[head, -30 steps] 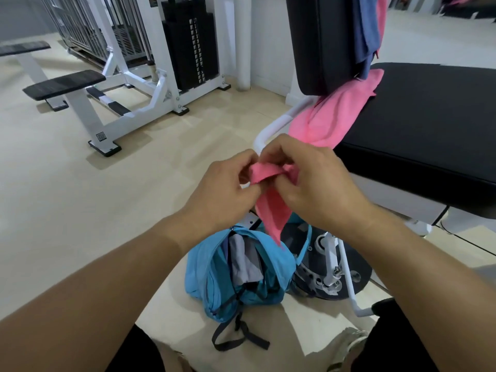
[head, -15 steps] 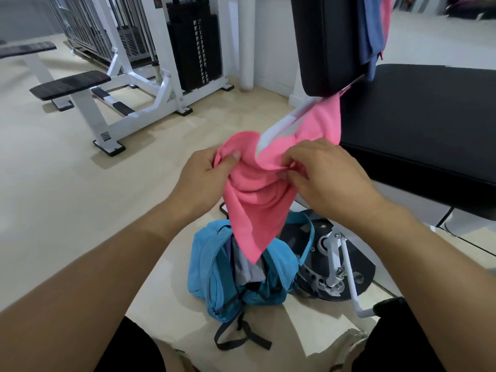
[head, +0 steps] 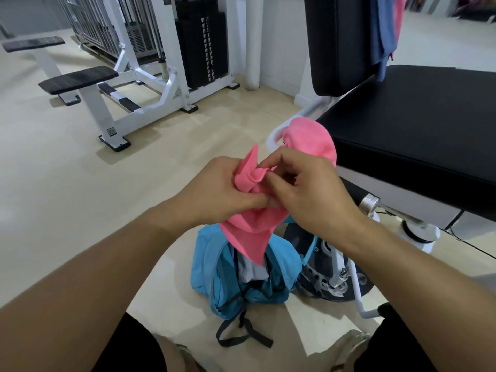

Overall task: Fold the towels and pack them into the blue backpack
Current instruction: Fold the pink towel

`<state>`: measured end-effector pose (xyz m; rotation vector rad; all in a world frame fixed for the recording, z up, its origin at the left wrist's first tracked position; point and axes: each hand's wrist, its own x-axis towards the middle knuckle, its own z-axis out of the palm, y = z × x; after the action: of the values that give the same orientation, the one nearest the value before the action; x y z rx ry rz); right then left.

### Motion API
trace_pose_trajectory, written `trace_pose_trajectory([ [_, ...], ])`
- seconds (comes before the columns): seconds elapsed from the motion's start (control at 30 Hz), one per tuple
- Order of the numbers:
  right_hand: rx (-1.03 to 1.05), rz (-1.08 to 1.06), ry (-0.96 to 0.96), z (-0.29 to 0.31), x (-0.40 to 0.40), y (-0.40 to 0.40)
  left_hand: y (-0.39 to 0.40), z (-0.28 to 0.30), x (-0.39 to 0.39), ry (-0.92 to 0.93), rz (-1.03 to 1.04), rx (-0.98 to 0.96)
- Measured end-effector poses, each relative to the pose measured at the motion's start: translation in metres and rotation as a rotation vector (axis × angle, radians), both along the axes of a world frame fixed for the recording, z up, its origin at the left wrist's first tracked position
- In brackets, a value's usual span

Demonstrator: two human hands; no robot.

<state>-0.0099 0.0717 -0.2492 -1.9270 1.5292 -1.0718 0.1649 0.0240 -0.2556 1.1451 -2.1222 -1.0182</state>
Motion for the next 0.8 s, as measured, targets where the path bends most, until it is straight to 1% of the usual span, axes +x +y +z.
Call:
trace_pose_trajectory([
  [0.07, -0.017, 0.037, 0.165, -0.002, -0.004, -0.002, -0.002, -0.004, 0.008, -0.045, 0.001, -0.038],
  [0.13, -0.083, 0.044, 0.428, -0.005, -0.010, -0.005, -0.003, -0.007, 0.018, -0.089, -0.004, 0.010],
  [0.2, -0.167, 0.004, 0.720, -0.009, -0.016, -0.011, -0.004, -0.011, 0.029, -0.132, -0.011, 0.062],
  [0.23, -0.168, -0.026, 0.825, -0.010, -0.018, -0.013, -0.004, -0.013, 0.034, -0.148, -0.009, 0.075],
  [0.3, -0.129, -0.087, 0.921, -0.012, -0.020, -0.016, -0.003, -0.016, 0.042, -0.172, 0.012, 0.099],
  [0.37, -0.165, -0.147, 0.972, -0.014, -0.020, -0.019, -0.004, -0.014, 0.049, -0.199, 0.055, 0.139],
  [0.43, -0.207, -0.203, 1.018, -0.014, -0.018, -0.022, -0.007, -0.011, 0.053, -0.270, 0.088, 0.183],
  [0.5, -0.221, -0.196, 1.073, -0.012, -0.012, -0.022, -0.009, -0.008, 0.055, -0.312, 0.131, 0.195],
  [0.53, -0.214, -0.173, 1.070, -0.011, -0.007, -0.021, -0.011, -0.008, 0.056, -0.302, 0.168, 0.181],
  [0.57, -0.183, -0.144, 1.024, -0.012, 0.000, -0.019, -0.012, -0.007, 0.057, -0.272, 0.218, 0.148],
  [0.6, -0.129, -0.106, 0.929, -0.013, 0.008, -0.014, -0.012, -0.007, 0.057, -0.231, 0.275, 0.106],
  [0.67, 0.044, -0.009, 0.646, -0.020, 0.023, -0.003, -0.011, -0.007, 0.055, -0.113, 0.376, 0.034],
  [0.7, 0.131, 0.041, 0.506, -0.025, 0.028, 0.002, -0.010, -0.007, 0.054, -0.037, 0.414, 0.020],
  [0.73, 0.175, 0.081, 0.401, -0.030, 0.032, 0.007, -0.010, -0.008, 0.052, 0.040, 0.452, 0.015],
  [0.8, 0.214, 0.151, 0.306, -0.039, 0.037, 0.012, -0.011, -0.009, 0.050, 0.175, 0.515, 0.005],
])
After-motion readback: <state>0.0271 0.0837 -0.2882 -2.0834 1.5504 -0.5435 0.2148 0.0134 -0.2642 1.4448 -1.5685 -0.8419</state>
